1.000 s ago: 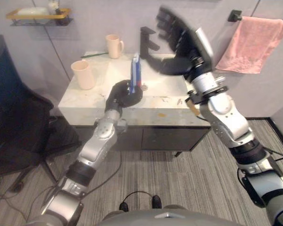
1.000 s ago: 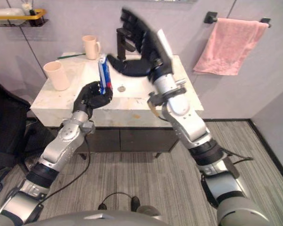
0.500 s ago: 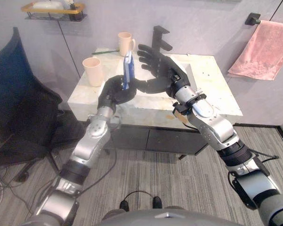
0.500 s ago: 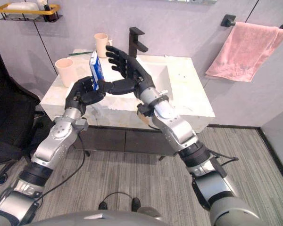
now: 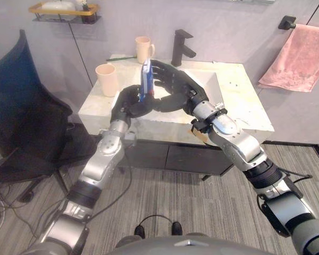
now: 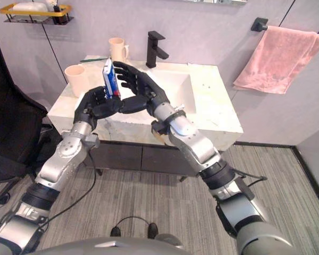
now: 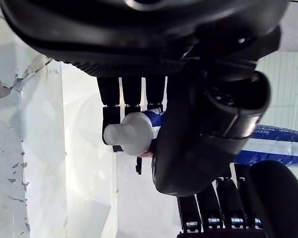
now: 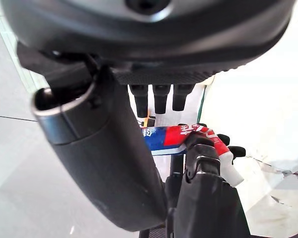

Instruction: Organize the bathroom.

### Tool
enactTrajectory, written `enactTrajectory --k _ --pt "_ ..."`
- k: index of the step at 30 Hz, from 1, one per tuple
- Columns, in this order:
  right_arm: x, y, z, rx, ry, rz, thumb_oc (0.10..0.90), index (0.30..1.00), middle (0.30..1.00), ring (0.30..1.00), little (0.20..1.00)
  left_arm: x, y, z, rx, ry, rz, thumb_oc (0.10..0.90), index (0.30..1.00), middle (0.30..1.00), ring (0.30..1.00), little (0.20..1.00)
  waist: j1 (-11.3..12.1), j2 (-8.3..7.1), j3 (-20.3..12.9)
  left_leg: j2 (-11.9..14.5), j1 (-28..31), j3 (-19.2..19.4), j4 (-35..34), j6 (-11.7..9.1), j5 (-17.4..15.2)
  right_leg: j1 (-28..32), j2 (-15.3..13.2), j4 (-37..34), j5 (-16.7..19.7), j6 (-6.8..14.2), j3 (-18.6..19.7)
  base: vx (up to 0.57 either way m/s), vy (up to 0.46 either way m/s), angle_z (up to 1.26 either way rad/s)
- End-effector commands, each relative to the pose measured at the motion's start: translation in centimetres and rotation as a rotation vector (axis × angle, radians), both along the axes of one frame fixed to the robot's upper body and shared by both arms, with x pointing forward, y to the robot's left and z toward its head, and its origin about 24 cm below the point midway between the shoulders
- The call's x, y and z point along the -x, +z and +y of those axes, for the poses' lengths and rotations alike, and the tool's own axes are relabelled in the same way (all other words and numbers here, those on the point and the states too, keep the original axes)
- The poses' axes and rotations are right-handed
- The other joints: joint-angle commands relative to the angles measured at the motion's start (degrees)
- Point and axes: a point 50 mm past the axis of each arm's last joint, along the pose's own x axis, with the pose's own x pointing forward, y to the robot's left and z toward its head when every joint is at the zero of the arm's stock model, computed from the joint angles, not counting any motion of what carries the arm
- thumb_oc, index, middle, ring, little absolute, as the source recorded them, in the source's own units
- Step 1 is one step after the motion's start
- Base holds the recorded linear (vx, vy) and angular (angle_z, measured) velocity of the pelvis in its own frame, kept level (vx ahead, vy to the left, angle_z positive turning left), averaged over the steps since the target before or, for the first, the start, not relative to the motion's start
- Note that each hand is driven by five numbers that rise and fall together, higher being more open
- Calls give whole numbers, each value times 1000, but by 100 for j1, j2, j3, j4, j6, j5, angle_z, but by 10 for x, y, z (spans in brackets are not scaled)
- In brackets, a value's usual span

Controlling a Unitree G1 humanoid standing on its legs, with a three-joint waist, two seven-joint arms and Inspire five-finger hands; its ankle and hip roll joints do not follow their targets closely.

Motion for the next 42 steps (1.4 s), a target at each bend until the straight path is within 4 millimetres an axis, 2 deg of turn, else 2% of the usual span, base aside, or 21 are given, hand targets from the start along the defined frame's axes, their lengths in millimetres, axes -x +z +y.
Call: enactTrajectory --k 1,9,11,12,14,15,16,29,30,31,32,33,38,39,40,42 --pt "3 64 18 -170 66 -245 800 900 900 900 900 -4 49 -9 15 -53 -268 400 300 300 300 300 87 -184 -576 -370 218 151 221 -10 -344 18 -5 -28 -168 -313 13 12 -6 4" --pt "3 77 20 -182 63 -284 800 900 900 900 900 -5 46 -10 12 -56 -253 400 300 300 300 300 109 -187 -590 -366 219 116 234 -16 -352 35 3 -28 -184 -327 7 14 -5 3" --pt "3 80 20 -187 64 -290 714 771 771 771 771 -5 45 -10 14 -58 -250 400 300 300 300 300 110 -187 -594 -360 210 115 250 -25 -359 36 2 -28 -186 -328 11 0 0 0" --pt "3 80 21 -187 63 -292 638 658 658 658 658 -5 45 -11 16 -60 -247 400 300 300 300 300 112 -188 -596 -360 206 115 257 -26 -361 37 3 -28 -186 -330 12 0 0 0" --pt "4 81 21 -190 62 -300 524 486 486 486 486 -4 44 -12 14 -61 -244 400 300 300 300 300 113 -192 -596 -358 207 113 259 -28 -359 35 6 -28 -182 -334 16 0 0 0" --pt "4 82 21 -190 62 -301 493 439 439 439 439 -4 44 -12 14 -61 -243 400 300 300 300 300 114 -192 -595 -357 207 114 259 -28 -360 36 6 -28 -183 -334 16 0 0 0" --pt "4 83 21 -191 63 -306 400 300 300 300 300 -4 42 -11 14 -62 -239 400 300 300 300 300 118 -192 -596 -357 208 111 262 -29 -363 39 10 -28 -185 -336 22 0 0 0" --pt "3 86 17 -167 48 -336 400 300 300 300 300 -5 34 -5 10 -19 -210 400 300 300 300 300 125 -197 -587 -342 207 97 276 -31 -373 53 19 -28 -195 -351 31 3 -1 -1" --pt "4 87 17 -160 45 -348 400 300 300 300 300 -5 33 -4 6 -7 -208 428 342 342 342 342 136 -211 -580 -353 170 93 283 -29 -318 26 7 -28 -148 -360 28 0 0 0" --pt "4 87 17 -157 43 -351 400 300 300 300 300 -5 32 -3 6 -1 -205 510 465 465 465 465 142 -199 -592 -344 200 72 262 -29 -360 51 17 -28 -196 -354 20 0 0 0" --pt "4 88 17 -154 42 -361 400 300 300 300 300 -4 31 -1 9 10 -202 670 705 705 705 705 156 -200 -593 -344 201 51 249 -30 -352 55 18 -28 -199 -355 8 64 -5 3" --pt "4 90 16 -152 42 -373 400 300 300 300 300 -4 30 1 11 28 -197 800 900 900 900 900 172 -201 -592 -343 201 34 243 -33 -345 61 18 -28 -202 -359 -5 12 -22 4" --pt "9 103 11 -102 20 -487 400 300 300 300 300 4 21 20 11 114 -179 800 900 900 900 900 345 -267 -535 -367 37 -16 507 -109 -327 52 -30 -28 -168 -409 -132 13 -32 5" --pt "11 111 7 -100 3 -541 400 300 300 300 300 11 20 30 -8 141 -182 800 900 900 900 900 463 -326 -437 -393 -141 -49 948 -187 -299 88 -63 -28 -176 -449 -233 24 -49 8" --pt "11 112 7 -98 -3 -554 400 300 300 300 300 12 19 32 -14 148 -181 800 900 900 900 900 504 -329 -411 -391 -175 -77 1094 -213 -301 126 -55 -28 -221 -458 -260 19 -63 18" --pt "12 117 2 -84 -40 -614 400 300 300 300 300 19 16 44 -36 168 -182 800 900 900 900 900 673 -421 -223 -459 -558 -219 1911 -297 -80 206 -109 -28 -189 -526 -393 -2 -46 49"
